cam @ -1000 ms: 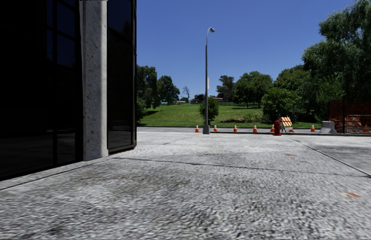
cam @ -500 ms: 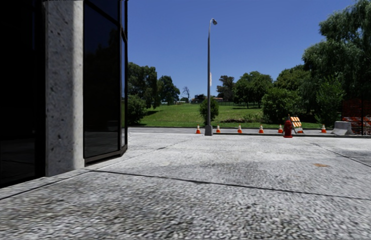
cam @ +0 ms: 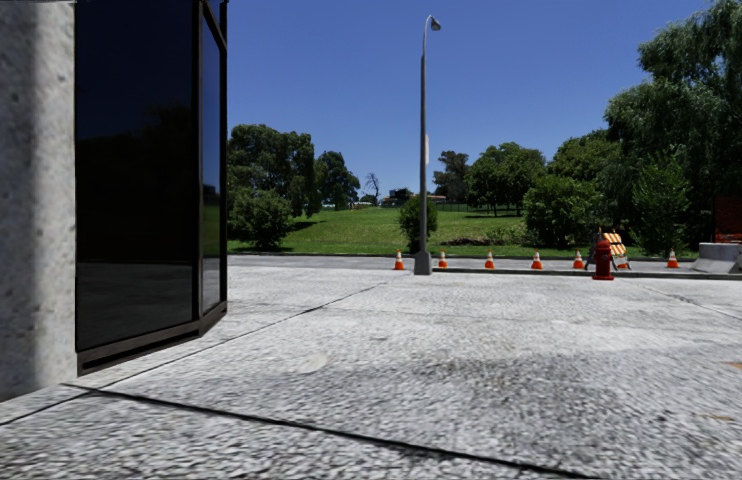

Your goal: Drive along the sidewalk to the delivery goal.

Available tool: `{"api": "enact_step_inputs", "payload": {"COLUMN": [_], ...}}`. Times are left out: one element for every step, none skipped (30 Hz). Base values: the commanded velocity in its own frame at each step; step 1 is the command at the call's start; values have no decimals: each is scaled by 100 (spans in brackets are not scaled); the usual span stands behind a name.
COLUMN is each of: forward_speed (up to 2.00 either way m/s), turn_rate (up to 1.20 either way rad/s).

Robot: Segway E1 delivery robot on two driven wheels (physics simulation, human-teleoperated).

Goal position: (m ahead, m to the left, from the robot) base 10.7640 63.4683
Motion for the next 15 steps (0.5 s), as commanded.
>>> {"api": "enact_step_inputs", "payload": {"forward_speed": [200, 200, 200, 200, 200, 200, 200, 200, 200, 200, 200, 200, 200, 200, 200], "turn_rate": [0, 0, 0, 0, 0, 0, 0, 0, 0, 0, 0, 0, 0, 0, 0]}}
